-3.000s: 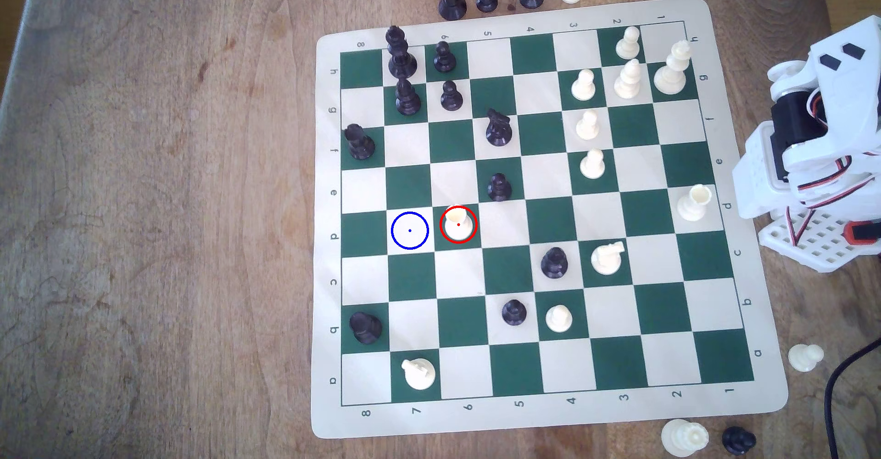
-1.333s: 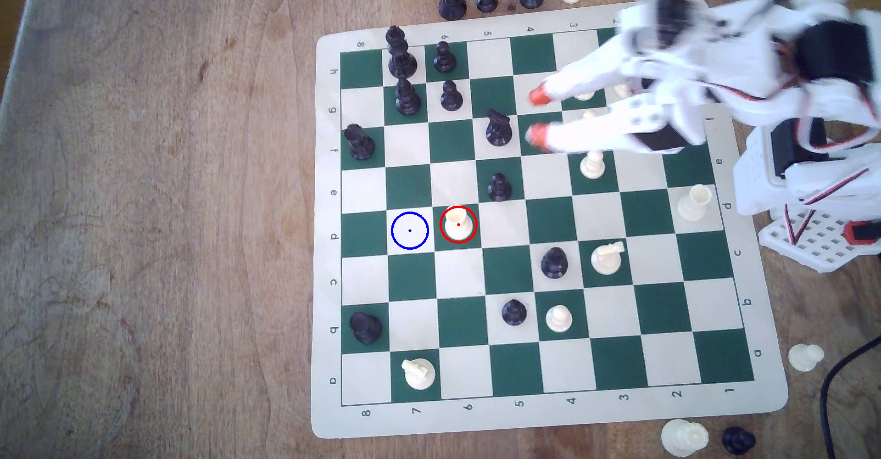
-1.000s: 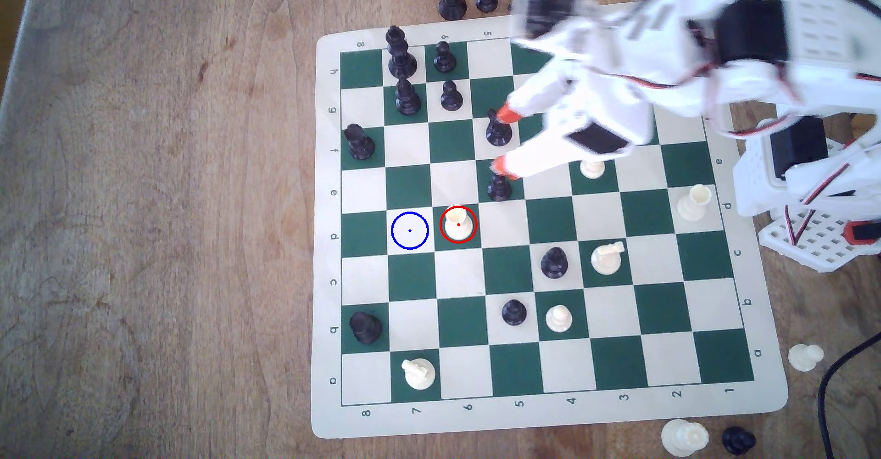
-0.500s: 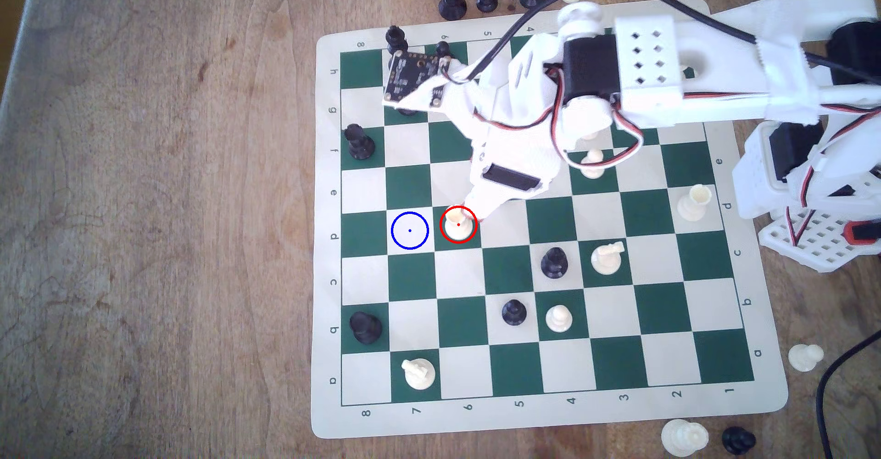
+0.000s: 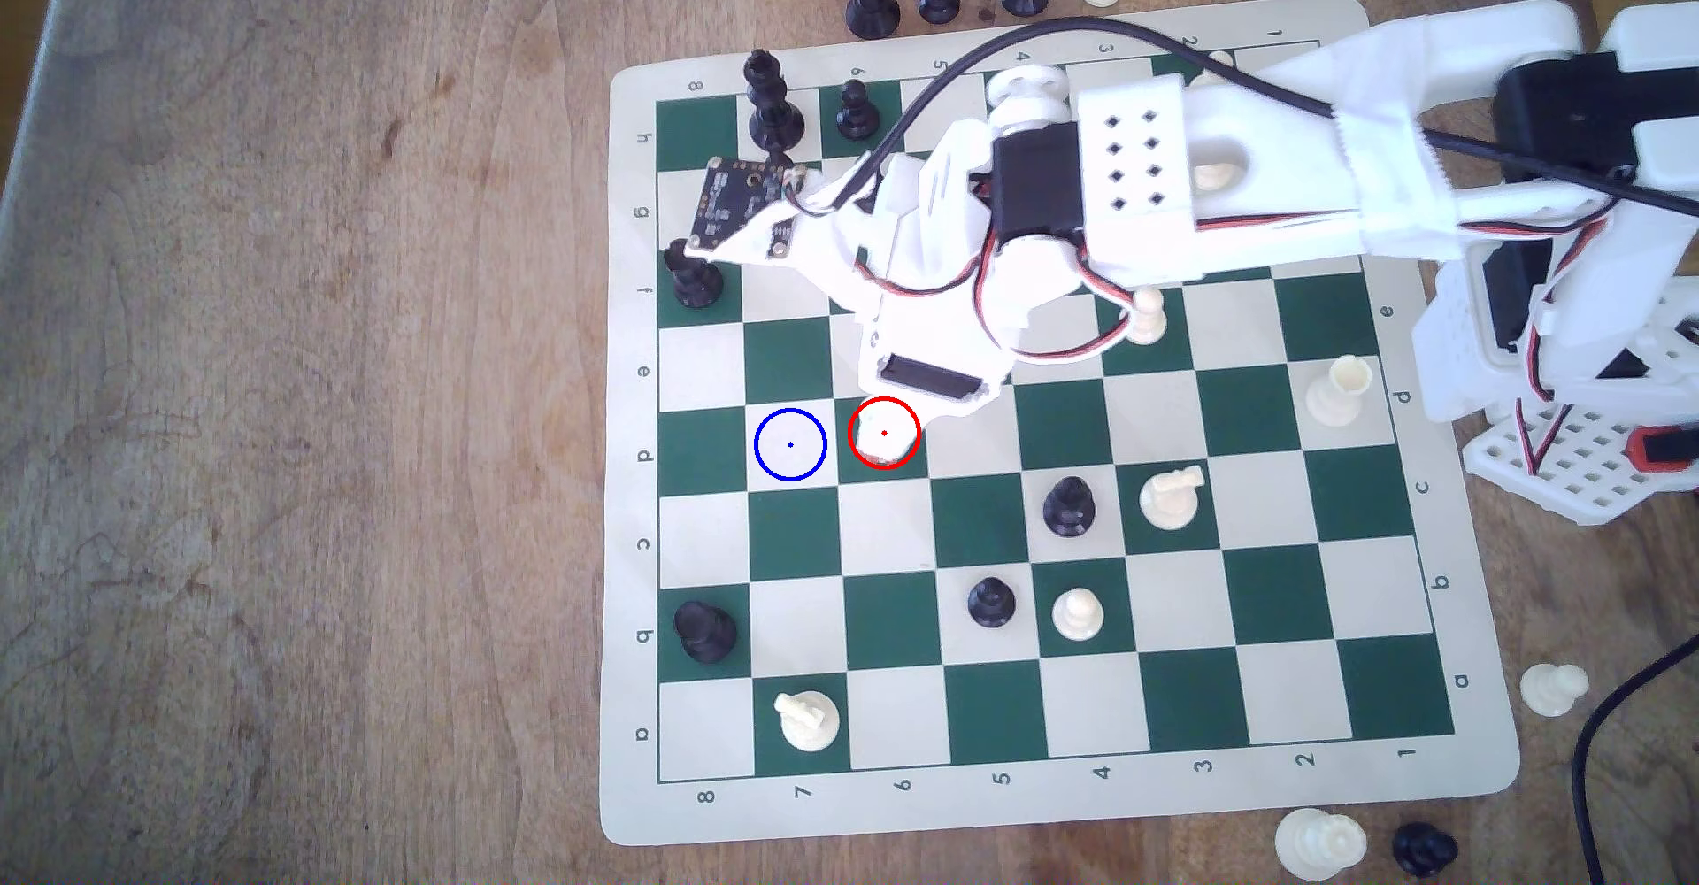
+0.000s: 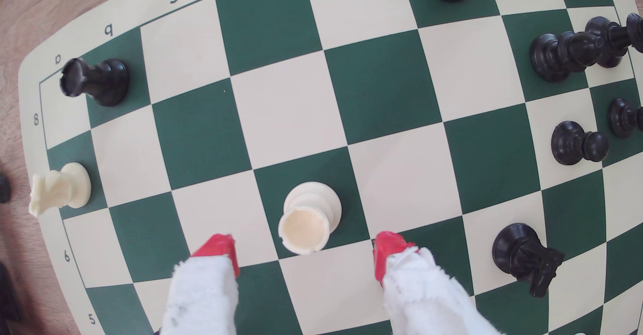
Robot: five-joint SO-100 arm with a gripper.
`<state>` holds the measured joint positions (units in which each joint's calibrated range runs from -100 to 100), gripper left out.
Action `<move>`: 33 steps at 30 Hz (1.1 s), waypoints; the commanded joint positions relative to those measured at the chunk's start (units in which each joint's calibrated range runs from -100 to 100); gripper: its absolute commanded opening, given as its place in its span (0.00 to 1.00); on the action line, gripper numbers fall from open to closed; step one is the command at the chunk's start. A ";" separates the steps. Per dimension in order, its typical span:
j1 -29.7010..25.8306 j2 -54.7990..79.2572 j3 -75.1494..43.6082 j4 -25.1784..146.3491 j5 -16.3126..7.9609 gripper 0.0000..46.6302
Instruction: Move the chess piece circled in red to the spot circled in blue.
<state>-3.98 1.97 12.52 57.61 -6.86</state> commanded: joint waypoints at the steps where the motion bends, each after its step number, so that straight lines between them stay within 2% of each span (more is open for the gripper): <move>1: -0.20 0.75 -5.35 -1.34 0.10 0.45; 25: -1.61 6.69 -7.53 -3.56 -0.20 0.40; 33: -2.00 6.86 -7.35 -3.56 -0.05 0.24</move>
<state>-5.60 10.18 9.81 54.58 -7.06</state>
